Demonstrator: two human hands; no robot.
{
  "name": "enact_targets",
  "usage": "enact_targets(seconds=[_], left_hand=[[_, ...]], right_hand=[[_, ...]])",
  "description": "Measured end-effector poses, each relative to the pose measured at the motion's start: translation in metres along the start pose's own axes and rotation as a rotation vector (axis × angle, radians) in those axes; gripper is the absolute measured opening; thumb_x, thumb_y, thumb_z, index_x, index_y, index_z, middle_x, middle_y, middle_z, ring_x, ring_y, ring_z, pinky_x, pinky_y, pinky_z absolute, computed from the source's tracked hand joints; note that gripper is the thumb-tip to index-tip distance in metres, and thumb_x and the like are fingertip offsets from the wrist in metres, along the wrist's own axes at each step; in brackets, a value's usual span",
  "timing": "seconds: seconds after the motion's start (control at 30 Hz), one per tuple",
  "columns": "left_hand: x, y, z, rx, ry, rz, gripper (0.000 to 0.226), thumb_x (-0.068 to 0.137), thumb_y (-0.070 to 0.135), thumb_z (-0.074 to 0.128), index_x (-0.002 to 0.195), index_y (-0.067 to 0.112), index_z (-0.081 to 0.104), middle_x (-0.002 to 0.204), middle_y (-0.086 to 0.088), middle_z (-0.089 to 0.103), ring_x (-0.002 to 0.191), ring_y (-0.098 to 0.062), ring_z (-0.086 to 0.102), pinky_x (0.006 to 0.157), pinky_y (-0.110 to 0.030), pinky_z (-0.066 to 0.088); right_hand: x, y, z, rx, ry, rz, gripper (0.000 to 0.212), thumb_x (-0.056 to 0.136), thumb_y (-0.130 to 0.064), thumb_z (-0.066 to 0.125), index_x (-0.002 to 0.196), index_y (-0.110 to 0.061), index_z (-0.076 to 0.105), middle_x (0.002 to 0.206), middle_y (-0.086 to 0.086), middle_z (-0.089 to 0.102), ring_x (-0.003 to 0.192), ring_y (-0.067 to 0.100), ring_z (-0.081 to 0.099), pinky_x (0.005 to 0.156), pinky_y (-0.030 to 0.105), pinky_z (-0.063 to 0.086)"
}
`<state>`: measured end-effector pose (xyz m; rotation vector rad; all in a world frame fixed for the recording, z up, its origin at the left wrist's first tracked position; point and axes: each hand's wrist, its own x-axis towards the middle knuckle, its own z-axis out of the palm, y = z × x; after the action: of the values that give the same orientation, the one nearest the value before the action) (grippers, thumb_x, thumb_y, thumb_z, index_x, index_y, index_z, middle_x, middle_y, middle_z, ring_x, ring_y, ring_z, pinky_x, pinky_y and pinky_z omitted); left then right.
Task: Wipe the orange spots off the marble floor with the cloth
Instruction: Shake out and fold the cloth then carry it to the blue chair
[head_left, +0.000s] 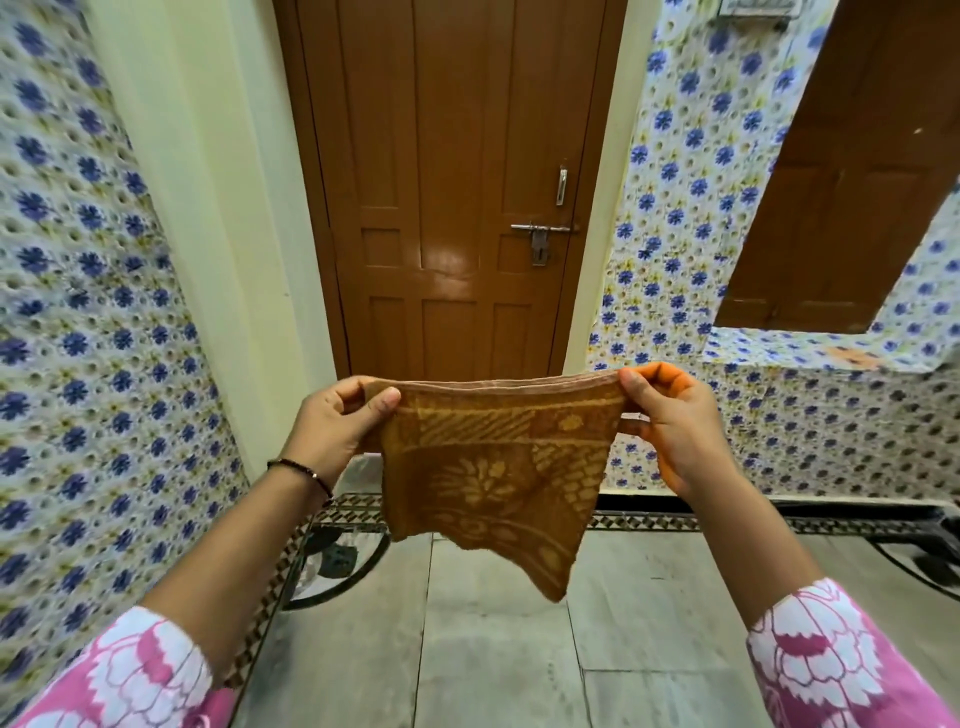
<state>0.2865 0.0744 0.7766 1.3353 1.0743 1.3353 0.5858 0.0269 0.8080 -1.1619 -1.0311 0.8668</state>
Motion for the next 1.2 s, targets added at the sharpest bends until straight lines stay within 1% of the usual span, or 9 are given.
enact_targets(seconds=[0.13,0.27,0.37,0.53,0.67,0.77,0.93,1.1,1.2], left_hand=[[0.014,-0.002,0.013,-0.032,0.099,-0.153,0.021,0.088,0.019,0.061,0.104,0.007,0.066,0.082,-0.004,0.069,0.071,-0.016,0.064,0.061,-0.029,0.054],[0.015,-0.006,0.042,-0.139,0.187,-0.270,0.026,0.085,0.020,0.066,0.105,0.002,0.065,0.094,-0.012,0.069,0.084,-0.023,0.065,0.073,-0.035,0.054],[0.005,-0.001,0.068,-0.179,0.113,-0.279,0.017,0.088,0.018,0.063,0.100,0.007,0.065,0.091,-0.010,0.070,0.083,-0.022,0.066,0.071,-0.035,0.056],[-0.007,0.002,0.097,-0.089,-0.014,-0.159,0.013,0.092,0.015,0.057,0.096,0.013,0.069,0.084,-0.009,0.072,0.077,-0.020,0.068,0.063,-0.029,0.056],[-0.006,0.005,0.101,-0.078,0.007,-0.146,0.012,0.091,0.016,0.058,0.089,0.021,0.069,0.086,-0.008,0.072,0.083,-0.023,0.069,0.073,-0.037,0.058],[-0.005,0.005,0.097,-0.049,-0.045,-0.132,0.016,0.085,0.016,0.065,0.101,0.015,0.068,0.094,-0.008,0.072,0.089,-0.022,0.069,0.080,-0.041,0.057],[-0.004,0.005,0.090,0.083,-0.080,0.029,0.024,0.079,0.007,0.071,0.094,0.025,0.065,0.093,0.005,0.068,0.088,-0.006,0.063,0.063,-0.013,0.051],[0.004,0.014,0.082,0.159,-0.141,0.126,0.019,0.088,0.008,0.060,0.094,0.025,0.065,0.097,0.001,0.068,0.095,-0.012,0.063,0.079,-0.029,0.055],[0.007,0.023,0.078,0.111,-0.174,0.176,0.023,0.091,0.007,0.054,0.095,0.027,0.062,0.097,0.004,0.067,0.093,-0.008,0.063,0.074,-0.022,0.053]], right_hand=[[0.011,0.007,0.006,0.092,0.018,0.169,0.014,0.091,-0.018,0.057,0.081,-0.009,0.057,0.079,0.007,0.065,0.074,0.021,0.063,0.063,0.037,0.054],[0.012,0.024,0.021,0.336,0.093,0.416,0.019,0.087,-0.017,0.062,0.099,-0.002,0.060,0.092,0.013,0.068,0.084,0.026,0.067,0.087,0.047,0.053],[0.001,0.030,0.040,0.387,0.017,0.435,0.017,0.086,-0.011,0.060,0.100,-0.001,0.059,0.095,0.016,0.069,0.086,0.027,0.068,0.077,0.041,0.055],[-0.015,0.027,0.073,0.254,-0.099,0.302,0.007,0.087,-0.004,0.058,0.089,-0.004,0.066,0.088,0.014,0.072,0.088,0.028,0.070,0.084,0.041,0.055],[-0.016,0.025,0.076,0.116,-0.106,0.259,0.018,0.090,-0.002,0.055,0.096,-0.008,0.071,0.098,0.013,0.072,0.097,0.026,0.068,0.093,0.043,0.051],[-0.020,0.030,0.076,0.018,-0.146,0.239,0.032,0.092,0.003,0.049,0.098,-0.018,0.072,0.100,0.007,0.073,0.101,0.021,0.065,0.096,0.043,0.050],[-0.024,0.023,0.074,-0.118,-0.237,0.153,0.038,0.096,0.000,0.043,0.103,-0.025,0.070,0.114,0.003,0.066,0.111,0.018,0.057,0.097,0.036,0.048],[-0.009,0.001,0.062,-0.465,-0.143,-0.262,0.023,0.088,-0.009,0.060,0.098,-0.028,0.069,0.113,-0.005,0.056,0.110,0.012,0.049,0.092,0.031,0.048],[0.004,-0.012,0.050,-0.797,-0.315,-0.335,0.048,0.078,-0.025,0.073,0.121,-0.034,0.054,0.126,-0.009,0.048,0.119,0.009,0.038,0.098,0.032,0.037]])
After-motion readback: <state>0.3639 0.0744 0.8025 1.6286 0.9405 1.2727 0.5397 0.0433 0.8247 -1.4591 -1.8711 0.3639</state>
